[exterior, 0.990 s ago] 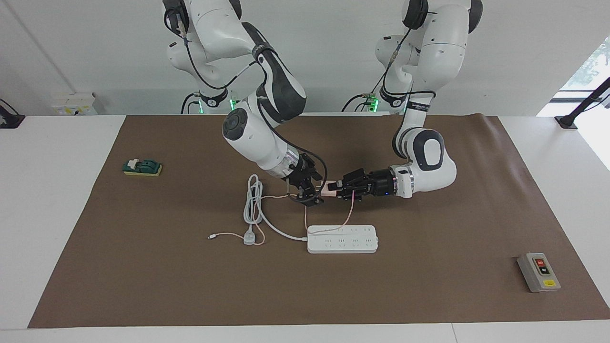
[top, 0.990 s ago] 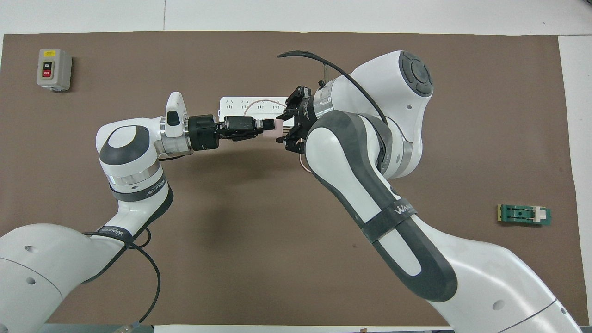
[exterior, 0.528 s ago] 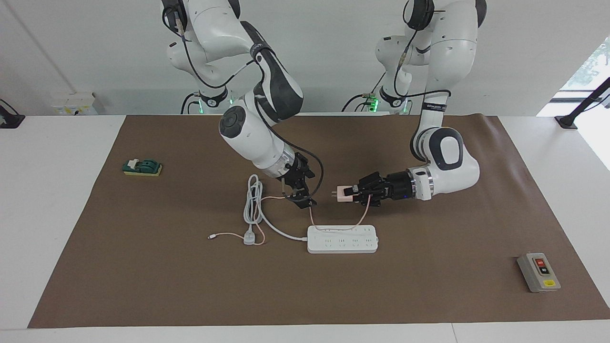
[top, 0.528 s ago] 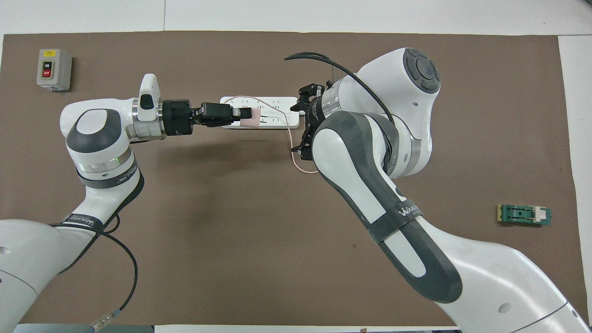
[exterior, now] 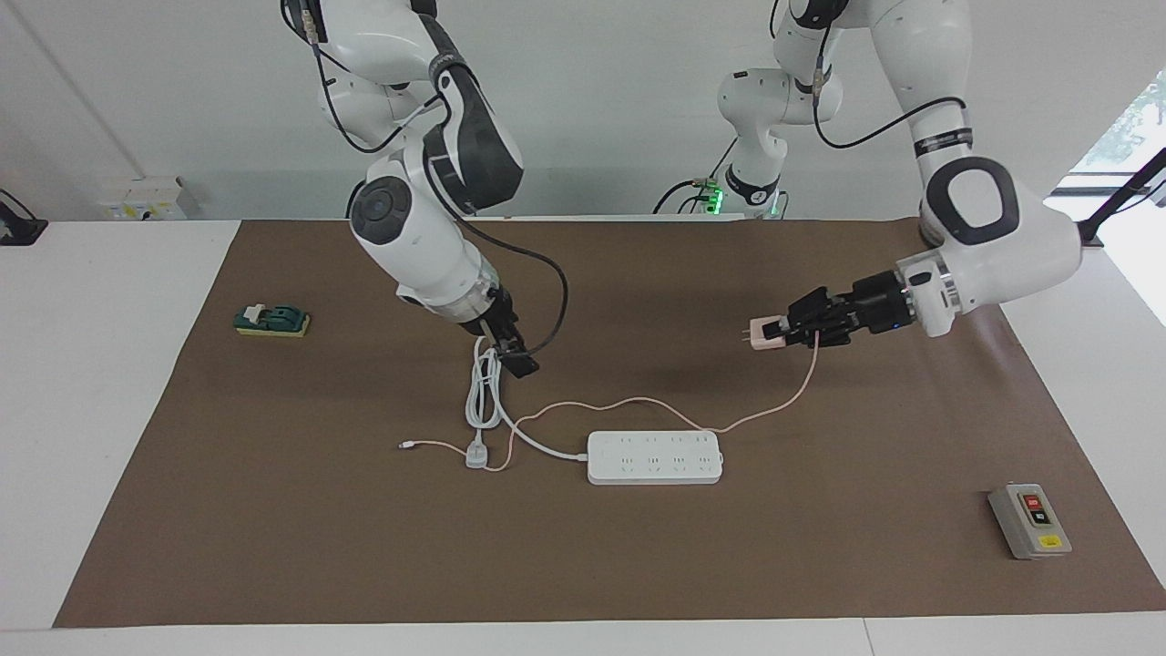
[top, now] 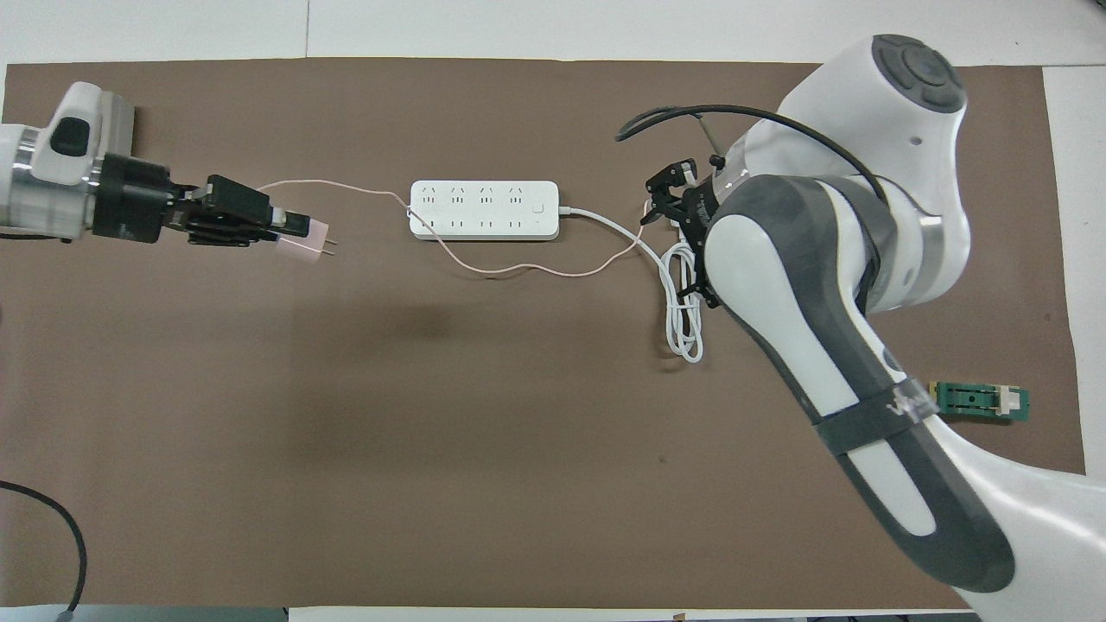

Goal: Plug charger into power strip

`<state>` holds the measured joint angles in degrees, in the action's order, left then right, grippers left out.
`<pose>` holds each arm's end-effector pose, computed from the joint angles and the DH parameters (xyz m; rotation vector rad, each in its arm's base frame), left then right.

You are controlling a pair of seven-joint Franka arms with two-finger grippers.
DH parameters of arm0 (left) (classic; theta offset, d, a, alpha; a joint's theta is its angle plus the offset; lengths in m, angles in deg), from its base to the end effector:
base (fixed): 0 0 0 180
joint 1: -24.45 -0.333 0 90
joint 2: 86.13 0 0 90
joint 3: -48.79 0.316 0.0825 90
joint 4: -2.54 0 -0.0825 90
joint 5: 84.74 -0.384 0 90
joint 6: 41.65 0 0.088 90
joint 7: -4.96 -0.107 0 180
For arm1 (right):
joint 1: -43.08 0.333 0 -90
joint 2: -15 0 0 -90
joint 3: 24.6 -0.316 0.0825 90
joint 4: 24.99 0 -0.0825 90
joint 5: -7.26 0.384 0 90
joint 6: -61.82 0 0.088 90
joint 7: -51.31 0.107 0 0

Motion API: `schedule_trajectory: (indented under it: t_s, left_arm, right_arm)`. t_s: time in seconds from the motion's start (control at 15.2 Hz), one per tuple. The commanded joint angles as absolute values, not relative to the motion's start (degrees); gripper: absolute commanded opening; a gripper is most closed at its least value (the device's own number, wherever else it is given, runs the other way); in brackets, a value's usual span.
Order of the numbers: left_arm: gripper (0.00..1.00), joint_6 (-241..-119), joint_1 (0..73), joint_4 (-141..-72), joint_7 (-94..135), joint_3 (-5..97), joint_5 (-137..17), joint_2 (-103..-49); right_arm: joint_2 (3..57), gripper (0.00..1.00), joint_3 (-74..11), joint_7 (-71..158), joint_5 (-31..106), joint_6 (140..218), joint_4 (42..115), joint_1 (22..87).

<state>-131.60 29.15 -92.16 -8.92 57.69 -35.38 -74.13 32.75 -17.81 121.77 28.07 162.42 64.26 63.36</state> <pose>0.6062 -0.0444 0.5003 2.2812 -0.0405 -0.1676 0.6159 0.1889 0.4649 -2.5294 1.5123 0.4339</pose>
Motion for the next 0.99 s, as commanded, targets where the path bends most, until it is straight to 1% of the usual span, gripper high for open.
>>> schedule_trajectory:
  t_s: [0.0,0.2,0.33,0.46,0.53,0.59,0.66,0.79,0.92]
  left_arm:
    - [0.00,-123.0,28.1,-84.3,-5.7,59.3,-44.0,-72.8]
    - [0.00,-116.8,28.0,-78.7,-2.3,60.0,-53.7,-72.9]
    - [0.00,-113.6,28.7,-76.1,0.9,60.0,-58.5,-73.1]
    - [0.00,-112.9,29.1,-76.1,5.4,59.2,-62.4,-73.6]
    - [0.00,-113.6,30.8,-76.1,6.1,59.1,-64.9,-75.6]
    - [0.00,-114.2,33.0,-76.3,6.4,59.3,-66.7,-76.5]
    - [0.00,-114.3,33.5,-76.2,7.3,59.3,-67.3,-76.4]
    - [0.00,-115.8,33.5,-76.2,10.2,59.6,-67.9,-76.4]
    - [0.00,-119.3,33.5,-76.2,12.2,59.6,-67.8,-77.0]
  right_arm:
    - [28.5,1.00,-18.3,108.8,24.1,157.6,66.9,58.9]
    - [26.3,1.00,-18.3,95.1,19.2,153.9,66.8,54.6]
    - [23.2,1.00,-18.3,87.4,15.1,152.3,67.2,54.0]
    - [20.0,1.00,-18.4,84.0,12.5,149.4,67.8,53.5]
    - [19.5,1.00,-18.4,82.8,12.3,147.5,67.7,52.9]
    - [19.3,1.00,-18.3,81.2,11.7,147.3,67.4,52.1]
    - [19.3,1.00,-18.4,78.5,9.8,147.4,67.3,51.5]
    - [19.4,1.00,-18.4,67.6,7.2,147.7,67.0,50.6]
    - [19.4,1.00,-18.3,65.8,6.8,148.3,66.4,50.4]
